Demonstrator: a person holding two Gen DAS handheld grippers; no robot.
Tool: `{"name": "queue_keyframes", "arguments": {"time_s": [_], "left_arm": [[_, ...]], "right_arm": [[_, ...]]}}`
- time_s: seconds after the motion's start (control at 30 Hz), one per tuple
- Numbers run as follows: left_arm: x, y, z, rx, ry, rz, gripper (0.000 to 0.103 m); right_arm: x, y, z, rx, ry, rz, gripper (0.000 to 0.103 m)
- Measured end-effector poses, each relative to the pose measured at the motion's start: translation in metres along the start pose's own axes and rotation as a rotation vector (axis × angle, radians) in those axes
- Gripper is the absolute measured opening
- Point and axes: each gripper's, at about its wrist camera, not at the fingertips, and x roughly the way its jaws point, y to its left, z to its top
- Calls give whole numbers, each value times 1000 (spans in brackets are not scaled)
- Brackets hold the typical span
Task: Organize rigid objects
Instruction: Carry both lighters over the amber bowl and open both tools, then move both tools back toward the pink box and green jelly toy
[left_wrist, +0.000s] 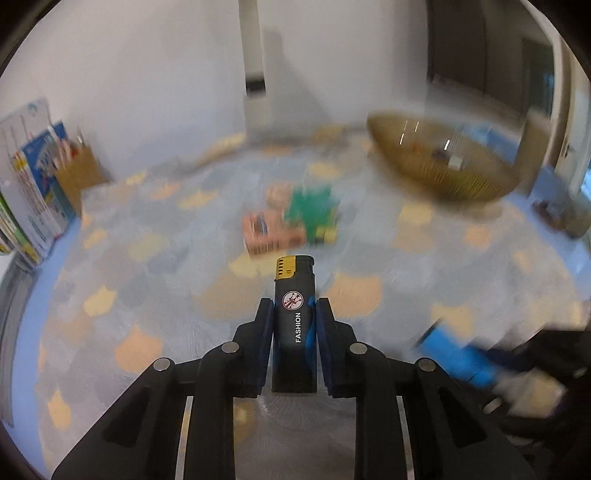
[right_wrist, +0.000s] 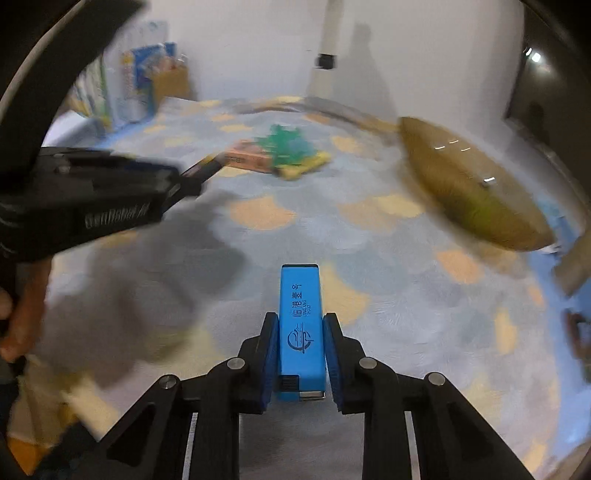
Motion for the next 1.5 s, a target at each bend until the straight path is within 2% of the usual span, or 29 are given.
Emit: {"name": "queue_keyframes", "arguments": {"time_s": [0.07, 0.13, 0.23, 0.37, 0.47, 0.53, 0.6, 0.67, 0.8, 0.87, 0.93, 1.0, 1.03, 1.1, 1.23, 1.3, 1.37, 1.5], "left_arm": [[-25, 8, 6, -12, -58, 18, 20], [-49, 16, 14, -12, -101, 60, 20], [-78, 20, 37, 0, -177, 72, 20], [-93, -2, 78, 39, -263, -4, 20], [-80, -33, 110, 82, -273, -85, 20], [-57, -60, 133, 112, -262, -147, 20], [-34, -77, 150, 107, -220, -212, 20], [0, -96, 165, 91, -159, -296, 20], [53, -129, 173, 89, -57, -349, 20], [67, -138, 171, 89, -34, -354, 20], [75, -143, 173, 90, -21, -365, 35], [75, -139, 175, 77, -9, -362, 72], [71, -132, 175, 55, -21, -355, 77], [57, -112, 173, 10, -73, -347, 78], [26, -65, 163, -76, -88, -342, 78], [8, -40, 147, -131, -104, -308, 78], [-10, -10, 122, -202, -118, -268, 78], [-37, 47, 81, -327, -110, -172, 78]], "right_arm": [[-7, -8, 3, 56, -17, 114, 23], [-18, -16, 9, 77, -62, 124, 23], [-39, -40, 17, 123, -142, 122, 23], [-71, -97, 32, 237, -244, 66, 23], [-94, -145, 45, 320, -296, -10, 23], [-103, -174, 54, 373, -322, -60, 23], [-108, -205, 63, 435, -333, -119, 23], [-106, -230, 68, 490, -327, -143, 23], [-75, -264, 76, 582, -238, -141, 23], [-59, -273, 78, 608, -198, -135, 23], [-48, -277, 77, 617, -176, -121, 24], [-38, -282, 80, 624, -151, -91, 26], [-37, -285, 79, 638, -133, -82, 26], [-44, -288, 73, 671, -144, -73, 28], [-63, -280, 62, 676, -185, -76, 50], [-75, -261, 62, 646, -217, -53, 54], [-86, -237, 67, 593, -242, -21, 64], [-94, -179, 82, 470, -239, 51, 65]]}}
